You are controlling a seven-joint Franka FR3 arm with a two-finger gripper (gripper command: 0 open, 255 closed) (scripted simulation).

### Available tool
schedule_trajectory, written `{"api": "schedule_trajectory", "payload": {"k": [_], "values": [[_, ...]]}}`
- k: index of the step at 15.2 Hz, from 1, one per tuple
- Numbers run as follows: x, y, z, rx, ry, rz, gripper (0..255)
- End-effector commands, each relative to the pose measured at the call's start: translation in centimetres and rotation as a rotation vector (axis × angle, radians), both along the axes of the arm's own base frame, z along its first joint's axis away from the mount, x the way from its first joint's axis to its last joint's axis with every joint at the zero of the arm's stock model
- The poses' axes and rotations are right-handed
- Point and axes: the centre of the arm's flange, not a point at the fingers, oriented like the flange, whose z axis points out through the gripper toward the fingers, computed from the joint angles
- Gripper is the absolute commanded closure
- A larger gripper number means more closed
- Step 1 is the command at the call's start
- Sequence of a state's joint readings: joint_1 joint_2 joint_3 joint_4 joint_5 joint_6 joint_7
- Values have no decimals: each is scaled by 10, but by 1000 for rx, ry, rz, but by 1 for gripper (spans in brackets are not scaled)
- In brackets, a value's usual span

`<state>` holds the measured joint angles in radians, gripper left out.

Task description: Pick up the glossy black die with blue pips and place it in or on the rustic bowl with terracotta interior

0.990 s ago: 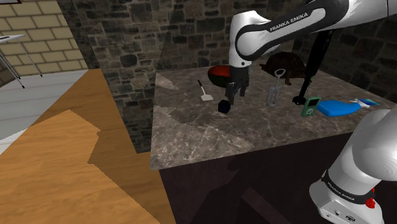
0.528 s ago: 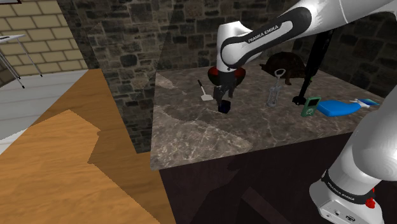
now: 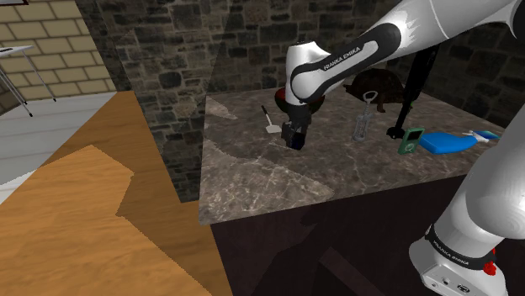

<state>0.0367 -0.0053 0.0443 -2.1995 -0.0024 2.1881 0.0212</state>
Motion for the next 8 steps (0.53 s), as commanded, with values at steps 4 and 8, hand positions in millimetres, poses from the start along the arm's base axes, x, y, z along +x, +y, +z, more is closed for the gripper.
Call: {"api": "schedule_trajectory", "payload": {"k": [4,8], "values": [[0,0,-1,0,0,0,0],[0,0,-1,0,0,0,255]]}}
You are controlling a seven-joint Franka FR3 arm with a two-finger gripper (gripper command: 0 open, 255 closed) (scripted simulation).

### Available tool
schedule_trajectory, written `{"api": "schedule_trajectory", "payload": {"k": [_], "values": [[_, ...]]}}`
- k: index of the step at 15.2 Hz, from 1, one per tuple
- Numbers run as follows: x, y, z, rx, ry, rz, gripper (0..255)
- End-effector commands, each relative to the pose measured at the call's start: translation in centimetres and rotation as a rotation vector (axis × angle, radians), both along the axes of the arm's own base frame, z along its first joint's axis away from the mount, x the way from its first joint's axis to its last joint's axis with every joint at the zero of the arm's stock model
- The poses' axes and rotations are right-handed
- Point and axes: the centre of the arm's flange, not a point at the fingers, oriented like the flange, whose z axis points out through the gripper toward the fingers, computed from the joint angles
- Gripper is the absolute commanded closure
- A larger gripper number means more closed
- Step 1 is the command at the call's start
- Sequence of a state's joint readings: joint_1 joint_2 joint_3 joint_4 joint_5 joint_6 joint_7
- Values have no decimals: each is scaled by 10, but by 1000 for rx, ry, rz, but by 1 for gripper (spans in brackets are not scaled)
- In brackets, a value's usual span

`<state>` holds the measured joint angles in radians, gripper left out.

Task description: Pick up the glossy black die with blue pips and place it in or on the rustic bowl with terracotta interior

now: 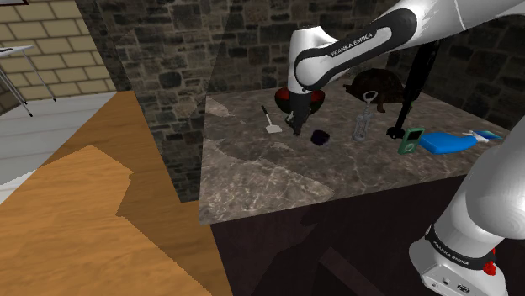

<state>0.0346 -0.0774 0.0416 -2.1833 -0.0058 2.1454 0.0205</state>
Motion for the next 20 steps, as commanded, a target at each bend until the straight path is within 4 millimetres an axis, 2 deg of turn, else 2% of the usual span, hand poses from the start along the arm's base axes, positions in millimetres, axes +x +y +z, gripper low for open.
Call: {"api": "schedule_trajectory", "payload": {"k": [1,3,7,8,20], "values": [[5,3,-42,2,45,3,255],[-2,10,-42,1,46,3,255],[-3,4,-44,2,42,3,255],[-3,4,-44,2,42,3,0],[-71,-133,-39,-34,49,-4,0]]}}
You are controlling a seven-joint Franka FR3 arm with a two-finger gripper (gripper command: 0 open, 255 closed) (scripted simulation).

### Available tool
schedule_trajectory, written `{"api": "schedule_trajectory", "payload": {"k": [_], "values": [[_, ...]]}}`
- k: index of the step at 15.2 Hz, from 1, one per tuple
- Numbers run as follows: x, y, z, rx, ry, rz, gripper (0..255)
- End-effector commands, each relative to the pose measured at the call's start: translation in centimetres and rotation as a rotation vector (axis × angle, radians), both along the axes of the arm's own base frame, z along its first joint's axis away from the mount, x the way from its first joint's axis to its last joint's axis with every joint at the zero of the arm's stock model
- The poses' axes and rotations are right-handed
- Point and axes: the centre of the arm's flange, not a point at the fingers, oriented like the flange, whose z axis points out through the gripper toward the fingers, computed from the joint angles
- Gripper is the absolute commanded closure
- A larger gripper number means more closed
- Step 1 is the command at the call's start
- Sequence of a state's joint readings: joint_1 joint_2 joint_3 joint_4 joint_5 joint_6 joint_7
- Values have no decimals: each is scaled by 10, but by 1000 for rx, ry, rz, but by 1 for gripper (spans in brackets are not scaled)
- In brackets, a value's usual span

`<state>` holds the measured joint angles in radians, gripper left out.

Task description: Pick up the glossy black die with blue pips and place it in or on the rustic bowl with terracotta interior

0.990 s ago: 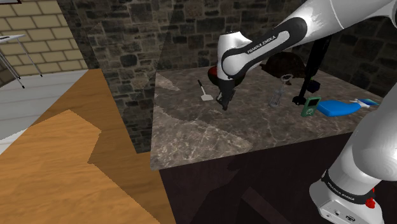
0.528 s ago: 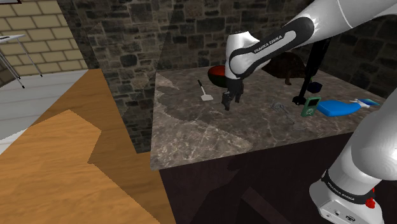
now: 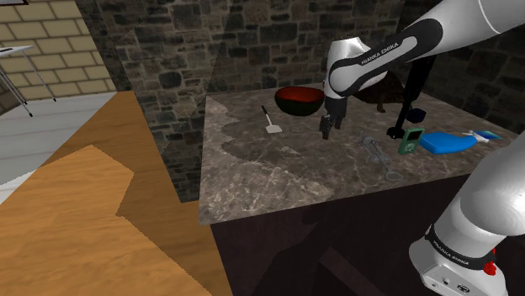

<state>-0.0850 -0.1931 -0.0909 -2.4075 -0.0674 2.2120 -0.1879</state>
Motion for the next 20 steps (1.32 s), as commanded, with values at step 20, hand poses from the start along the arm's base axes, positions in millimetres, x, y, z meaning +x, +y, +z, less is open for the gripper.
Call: {"api": "schedule_trajectory", "payload": {"k": [20], "values": [[-121,-237,19,-62,11,-10,0]]}}
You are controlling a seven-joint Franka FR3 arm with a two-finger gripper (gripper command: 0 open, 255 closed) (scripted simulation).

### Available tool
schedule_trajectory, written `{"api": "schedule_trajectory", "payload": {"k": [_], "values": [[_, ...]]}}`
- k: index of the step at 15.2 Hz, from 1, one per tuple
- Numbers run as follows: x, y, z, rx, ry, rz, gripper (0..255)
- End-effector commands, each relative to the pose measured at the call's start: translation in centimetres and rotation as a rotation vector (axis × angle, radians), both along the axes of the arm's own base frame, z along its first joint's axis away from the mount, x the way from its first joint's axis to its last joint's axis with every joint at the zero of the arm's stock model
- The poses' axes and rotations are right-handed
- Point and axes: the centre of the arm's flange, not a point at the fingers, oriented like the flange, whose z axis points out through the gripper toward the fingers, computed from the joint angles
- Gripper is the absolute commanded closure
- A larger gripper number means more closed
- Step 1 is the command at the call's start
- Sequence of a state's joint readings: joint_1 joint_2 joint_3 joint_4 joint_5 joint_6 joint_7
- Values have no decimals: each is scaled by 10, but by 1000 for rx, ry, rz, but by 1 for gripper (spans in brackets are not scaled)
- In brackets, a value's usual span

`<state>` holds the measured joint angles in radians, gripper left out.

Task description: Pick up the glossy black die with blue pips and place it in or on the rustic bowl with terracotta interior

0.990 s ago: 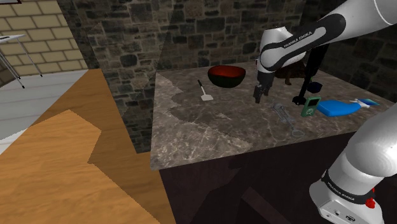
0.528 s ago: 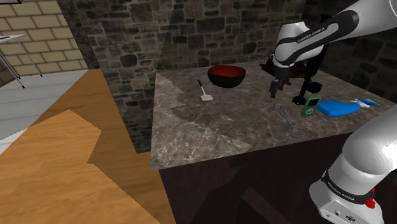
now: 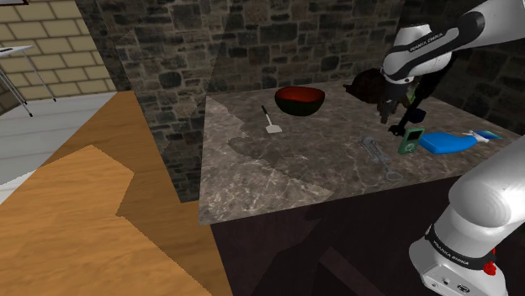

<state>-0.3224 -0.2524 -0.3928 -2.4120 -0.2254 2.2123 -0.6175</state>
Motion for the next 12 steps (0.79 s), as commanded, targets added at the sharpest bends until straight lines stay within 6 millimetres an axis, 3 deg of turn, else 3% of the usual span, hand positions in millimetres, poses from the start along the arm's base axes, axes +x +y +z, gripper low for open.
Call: {"api": "schedule_trajectory", "payload": {"k": [1,10,12], "values": [[-12,-22,3,-6,1,0,0],[-65,-123,17,-33,6,-5,0],[-68,-130,12,-34,6,-5,0]]}}
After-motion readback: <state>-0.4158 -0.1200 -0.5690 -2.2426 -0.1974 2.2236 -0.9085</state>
